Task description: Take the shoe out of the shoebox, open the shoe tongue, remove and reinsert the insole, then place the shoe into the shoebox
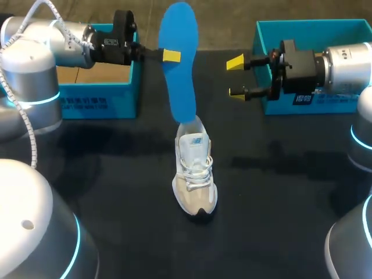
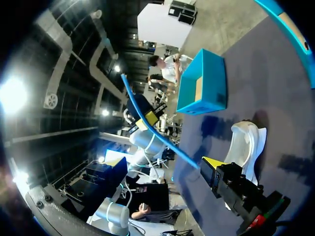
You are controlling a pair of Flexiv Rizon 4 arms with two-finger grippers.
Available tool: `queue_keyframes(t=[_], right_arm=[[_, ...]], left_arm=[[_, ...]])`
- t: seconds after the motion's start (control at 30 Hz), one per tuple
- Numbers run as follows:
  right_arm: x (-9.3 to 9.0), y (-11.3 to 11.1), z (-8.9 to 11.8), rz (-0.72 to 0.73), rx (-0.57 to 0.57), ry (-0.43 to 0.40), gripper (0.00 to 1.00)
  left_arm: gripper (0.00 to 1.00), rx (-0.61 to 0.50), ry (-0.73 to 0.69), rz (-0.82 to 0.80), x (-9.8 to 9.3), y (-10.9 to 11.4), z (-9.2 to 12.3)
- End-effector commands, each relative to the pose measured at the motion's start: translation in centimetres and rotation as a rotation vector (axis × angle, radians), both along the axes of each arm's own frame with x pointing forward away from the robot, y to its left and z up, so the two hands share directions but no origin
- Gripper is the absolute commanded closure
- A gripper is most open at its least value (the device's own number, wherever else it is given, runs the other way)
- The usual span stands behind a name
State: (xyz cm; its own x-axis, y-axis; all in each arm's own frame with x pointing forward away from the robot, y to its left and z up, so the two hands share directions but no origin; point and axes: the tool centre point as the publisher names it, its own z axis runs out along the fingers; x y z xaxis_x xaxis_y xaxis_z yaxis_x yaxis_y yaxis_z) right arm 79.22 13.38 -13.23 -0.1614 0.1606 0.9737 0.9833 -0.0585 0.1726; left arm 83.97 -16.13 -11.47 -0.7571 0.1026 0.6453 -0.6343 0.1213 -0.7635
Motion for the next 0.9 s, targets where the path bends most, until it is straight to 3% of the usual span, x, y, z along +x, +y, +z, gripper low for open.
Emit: queue_keyframes(t=[0.03,0.43,0.5,0.7,0.9], right_arm=[[0.1,0.2,0.0,-0.001,-0.001,0.001,0.0],[0.1,0.2,0.0,-0.001,-0.001,0.001,0.0],[0.1,0.2,0.0,-0.001,-0.001,0.001,0.0],[0.1,0.2,0.0,-0.001,-0.001,0.001,0.0],[0.1,0.2,0.0,-0.001,-0.001,0.001,0.0]], left_arm=[[1.0,-0.019,-0.421,0.118,-0.9,0.0,0.2],[1.0,-0.019,-0.421,0.118,-0.9,0.0,0.2],[1.0,-0.017,-0.583,0.091,-0.6,0.1,-0.2],[1.0,-0.075,-0.84,0.084,-0.1,0.1,-0.6],[1.0,-0.109,-1.2,0.042,0.7,0.3,-1.4]])
